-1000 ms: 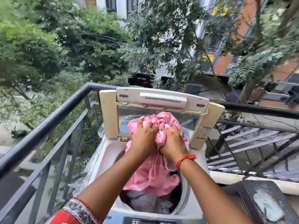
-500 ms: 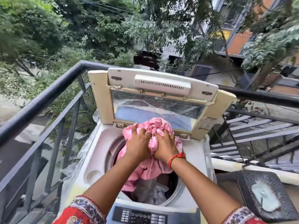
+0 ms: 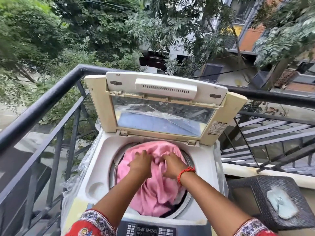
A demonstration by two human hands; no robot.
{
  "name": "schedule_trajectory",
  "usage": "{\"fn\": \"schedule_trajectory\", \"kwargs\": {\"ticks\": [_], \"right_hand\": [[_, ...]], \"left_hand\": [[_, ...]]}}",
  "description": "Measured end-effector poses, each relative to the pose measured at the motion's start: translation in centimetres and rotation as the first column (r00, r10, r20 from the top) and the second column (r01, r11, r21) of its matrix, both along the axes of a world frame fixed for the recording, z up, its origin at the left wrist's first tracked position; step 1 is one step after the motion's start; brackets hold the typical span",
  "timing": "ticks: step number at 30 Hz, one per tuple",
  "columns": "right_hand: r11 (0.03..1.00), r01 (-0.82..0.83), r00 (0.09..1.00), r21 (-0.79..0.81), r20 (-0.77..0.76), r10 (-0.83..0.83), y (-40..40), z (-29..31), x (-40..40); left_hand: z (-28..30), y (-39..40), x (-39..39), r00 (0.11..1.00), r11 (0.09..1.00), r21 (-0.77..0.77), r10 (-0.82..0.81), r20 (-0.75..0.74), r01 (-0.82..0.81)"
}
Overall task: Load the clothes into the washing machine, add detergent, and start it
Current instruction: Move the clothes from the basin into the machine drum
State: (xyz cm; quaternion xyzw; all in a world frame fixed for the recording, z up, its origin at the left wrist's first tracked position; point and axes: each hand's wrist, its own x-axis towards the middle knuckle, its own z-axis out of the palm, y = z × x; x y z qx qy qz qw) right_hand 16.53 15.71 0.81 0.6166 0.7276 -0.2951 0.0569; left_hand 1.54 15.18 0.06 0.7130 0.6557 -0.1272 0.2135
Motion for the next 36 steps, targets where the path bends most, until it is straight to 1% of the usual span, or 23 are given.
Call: {"fn": "schedule_trajectory", "kwargs": {"ticks": [2,4,7,9,10,11,12,13,14,15,16,17,18,19,20,21,22,24,25,27,30,32,36], "right_hand": [[0.997,-0.049,0.997,-0.053,0.049,0.051,-0.1,-0.5,0.3],[0.994,-0.071,0.992,-0.080,0.097,0.079,-0.2,-1.3,0.8],[0.997,-0.032,0.995,-0.066,0.091,0.038,-0.2,-2.5,1.5],[0.996,0.049,0.998,-0.074,0.042,-0.046,-0.1,-3.3,1.7],[0.992,0.104,0.995,-0.078,-0.004,-0.104,0.1,-3.7,1.7],[0.981,0.175,0.981,-0.086,-0.066,-0.181,0.3,-4.4,1.6],[0.956,0.267,0.949,-0.120,-0.142,-0.283,0.5,-5.0,1.5],[0.910,0.367,0.884,-0.192,-0.234,-0.405,0.8,-5.6,1.4],[0.831,0.465,0.768,-0.306,-0.328,-0.551,1.1,-6.0,1.2],[0.711,0.534,0.583,-0.458,-0.410,-0.702,1.5,-6.2,1.0],[0.573,0.538,0.362,-0.618,-0.444,-0.819,2.0,-6.4,0.6],[0.447,0.503,0.142,-0.739,-0.440,-0.887,2.5,-6.6,0.4],[0.353,0.461,-0.036,-0.814,-0.415,-0.909,3.2,-6.9,0.2],[0.286,0.427,-0.176,-0.858,-0.389,-0.904,3.9,-7.2,-0.1],[0.237,0.401,-0.279,-0.885,-0.365,-0.888,4.6,-7.7,-0.3],[0.195,0.382,-0.357,-0.903,-0.339,-0.871,5.2,-8.2,-0.5],[0.156,0.366,-0.407,-0.917,-0.309,-0.859,5.8,-8.5,-0.7],[0.101,0.326,-0.478,-0.940,-0.256,-0.840,6.7,-9.1,-1.1],[0.095,0.306,-0.505,-0.947,-0.246,-0.827,7.1,-9.2,-1.3],[0.097,0.279,-0.561,-0.955,-0.244,-0.791,8.0,-9.2,-1.4],[0.090,0.230,-0.647,-0.969,-0.221,-0.730,9.0,-8.9,-1.3],[0.083,0.182,-0.696,-0.980,-0.188,-0.693,9.0,-8.8,-1.0],[0.087,0.120,-0.739,-0.989,-0.147,-0.658,8.0,-9.6,-0.7]], "left_hand": [[-0.6,0.0,-0.3,1.000,1.000,-0.030,0.003,-0.030,-0.004],[-0.8,-0.2,-0.3,1.000,0.999,-0.035,0.017,-0.019,-0.018],[-0.8,-0.2,-0.2,0.999,0.999,-0.024,0.047,0.002,-0.047],[-1.1,-0.1,-0.2,0.984,0.989,-0.047,0.144,0.104,-0.139],[-1.4,0.2,-0.1,0.960,0.976,-0.060,0.218,0.174,-0.211],[-1.9,0.5,-0.1,0.927,0.960,-0.063,0.281,0.250,-0.274],[-2.3,0.7,0.0,0.878,0.938,-0.078,0.343,0.335,-0.337],[-3.0,1.1,0.1,0.817,0.912,-0.106,0.402,0.413,-0.395],[-3.8,1.6,0.3,0.738,0.874,-0.152,0.474,0.480,-0.462],[-4.6,2.2,0.6,0.627,0.821,-0.225,0.551,0.551,-0.524],[-5.7,2.9,1.0,0.493,0.757,-0.319,0.626,0.604,-0.571],[-6.8,3.5,1.3,0.362,0.693,-0.384,0.675,0.643,-0.610],[-9.4,4.4,1.6,0.242,0.627,-0.444,0.713,0.659,-0.640],[-11.8,5.1,2.0,0.140,0.569,-0.489,0.734,0.665,-0.662],[-12.6,5.6,2.6,0.035,0.512,-0.538,0.745,0.666,-0.669],[-12.0,5.9,3.1,-0.041,0.475,-0.578,0.748,0.662,-0.663],[-9.4,5.9,3.6,-0.159,0.433,-0.630,0.730,0.665,-0.645],[-7.5,6.5,4.4,-0.405,0.326,-0.764,0.696,0.592,-0.557],[-7.5,7.0,4.7,-0.494,0.288,-0.811,0.674,0.550,-0.510],[-7.8,7.7,4.9,-0.624,0.249,-0.863,0.606,0.494,-0.440],[-7.6,8.6,4.9,-0.727,0.229,-0.902,0.533,0.432,-0.367],[-7.7,8.9,4.8,-0.761,0.210,-0.925,0.526,0.380,-0.316],[-8.4,8.5,4.5,-0.798,0.201,-0.955,0.527,0.294,-0.218]]}}
